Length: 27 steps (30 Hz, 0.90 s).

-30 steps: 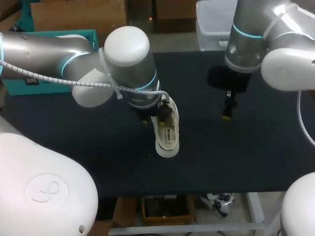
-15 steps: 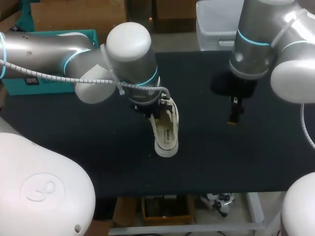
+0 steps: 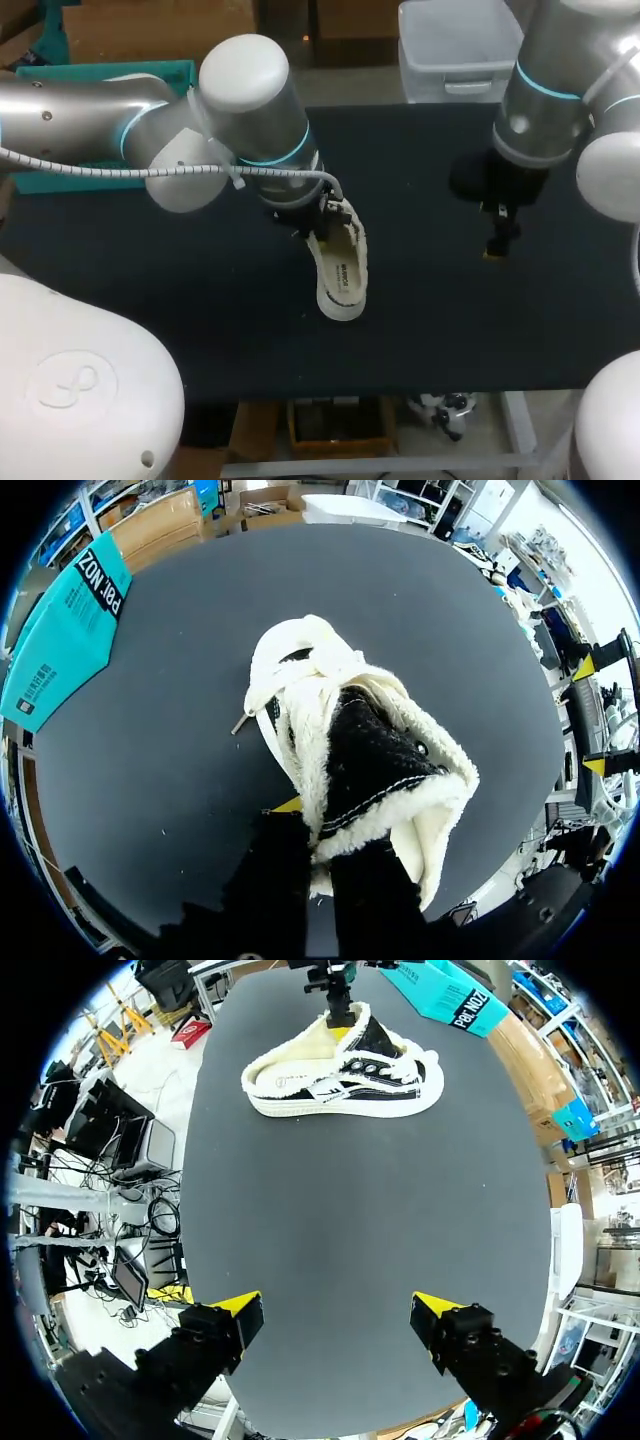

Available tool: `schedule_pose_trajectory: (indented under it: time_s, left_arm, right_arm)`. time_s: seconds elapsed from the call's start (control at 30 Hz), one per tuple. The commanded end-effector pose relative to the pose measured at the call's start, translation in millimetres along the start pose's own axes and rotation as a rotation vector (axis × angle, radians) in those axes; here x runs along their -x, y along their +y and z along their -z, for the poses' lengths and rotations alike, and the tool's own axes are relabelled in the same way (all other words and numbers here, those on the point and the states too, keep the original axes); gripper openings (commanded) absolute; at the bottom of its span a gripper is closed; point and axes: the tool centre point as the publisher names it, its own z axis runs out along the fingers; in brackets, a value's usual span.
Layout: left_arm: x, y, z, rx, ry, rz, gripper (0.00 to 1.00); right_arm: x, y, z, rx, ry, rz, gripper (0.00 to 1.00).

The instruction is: Open the shoe tongue, take the insole out of the shoe, put the insole back into the shoe, and pack the shoe into the shoebox

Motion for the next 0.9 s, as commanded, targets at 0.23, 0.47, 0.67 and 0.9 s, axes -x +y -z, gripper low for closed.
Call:
schedule_pose_trajectory:
  time_s: [0.23, 0.47, 0.67, 0.9]
  left_arm:
    - [18.3, 14.8, 64, -0.075, 0.130, -0.259, 0.00]
    - [44.2, 5.9, 128, -0.133, 0.216, -0.602, 0.00]
    - [81.2, -19.3, 164, -0.141, 0.236, -0.862, 0.00]
    - [131.8, -49.0, 206, -0.153, 0.243, -1.123, 0.00]
  right_arm:
    - [-1, -1, 1, 0.003, 0.000, 0.002, 1.00]
    - [-1, -1, 1, 0.003, 0.000, 0.002, 1.00]
    - [-1, -1, 1, 0.003, 0.000, 0.002, 1.00]
    - [-1, -1, 1, 0.003, 0.000, 0.002, 1.00]
